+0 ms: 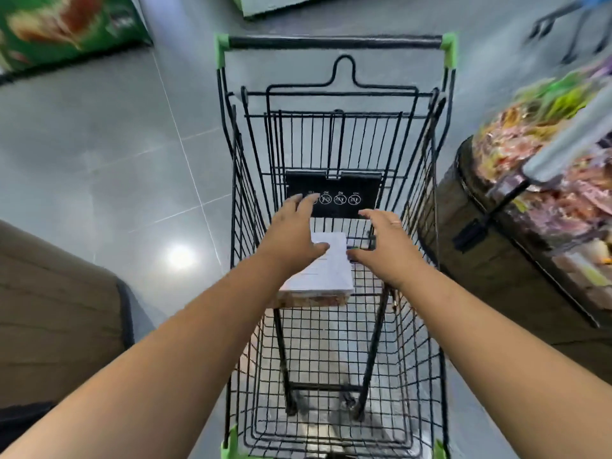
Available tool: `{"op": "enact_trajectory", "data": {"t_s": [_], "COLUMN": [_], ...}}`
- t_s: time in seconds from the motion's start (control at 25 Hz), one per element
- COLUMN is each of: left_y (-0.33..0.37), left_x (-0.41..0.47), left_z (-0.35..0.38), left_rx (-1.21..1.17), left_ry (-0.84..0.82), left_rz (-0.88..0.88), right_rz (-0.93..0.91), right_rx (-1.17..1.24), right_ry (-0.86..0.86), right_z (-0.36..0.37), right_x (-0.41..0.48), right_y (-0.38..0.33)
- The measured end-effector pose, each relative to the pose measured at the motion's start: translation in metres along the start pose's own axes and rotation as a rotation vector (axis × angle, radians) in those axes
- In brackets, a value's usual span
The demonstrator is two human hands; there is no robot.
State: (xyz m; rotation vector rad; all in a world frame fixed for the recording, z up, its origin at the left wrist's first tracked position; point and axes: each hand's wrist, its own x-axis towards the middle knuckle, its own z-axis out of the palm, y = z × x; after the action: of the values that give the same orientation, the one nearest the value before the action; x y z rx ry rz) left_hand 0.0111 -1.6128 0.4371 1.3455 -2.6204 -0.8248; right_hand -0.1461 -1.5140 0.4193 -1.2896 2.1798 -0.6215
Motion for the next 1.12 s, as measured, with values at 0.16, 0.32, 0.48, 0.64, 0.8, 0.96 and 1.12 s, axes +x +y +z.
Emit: {"op": "enact_trajectory", "data": {"t_s": [0.16,0.32,0.48,0.64,0.8,0.96,1.12], "left_y": [0.077,0.149,0.225,0.304,0.390,0.461,0.529], "left_x": [-0.024,-0.063,-0.117,-0.178,-0.252,-0.307,-0.364], "left_z": [-0.034,-0.043,-0.026,0.006,0.044,0.085,0.135], "left_rx": [-0.005,-0.028,-0.034,-0.059,-0.056,-0.018,0.031], "left_ry": [0.021,0.017,-0.037,-0.125,-0.217,-0.329,-0.427], "left_rz": [0.183,0.343,0.551,0.676,0.840,0.926,1.079], "right_rz": [-0.026,-0.006,0.068,0.175,0.328,0.465,0.629], "right_rx": [-0.009,-0.018,-0.047,-0.057,-0.001,0.027,0.088], "right_ry": [0.125,0.251,0.409,0.519,0.642,0.759,0.920], "right_z": [-0.074,-0.142,-0.195,-0.222,-0.246,-0.263,-0.266], "right_x": [-0.054,-0.124,-0.223,-0.329,-0.453,-0.554,-0.640], "right_y": [-0.010,0.003,0.043,0.081,0.123,0.158,0.195]}}
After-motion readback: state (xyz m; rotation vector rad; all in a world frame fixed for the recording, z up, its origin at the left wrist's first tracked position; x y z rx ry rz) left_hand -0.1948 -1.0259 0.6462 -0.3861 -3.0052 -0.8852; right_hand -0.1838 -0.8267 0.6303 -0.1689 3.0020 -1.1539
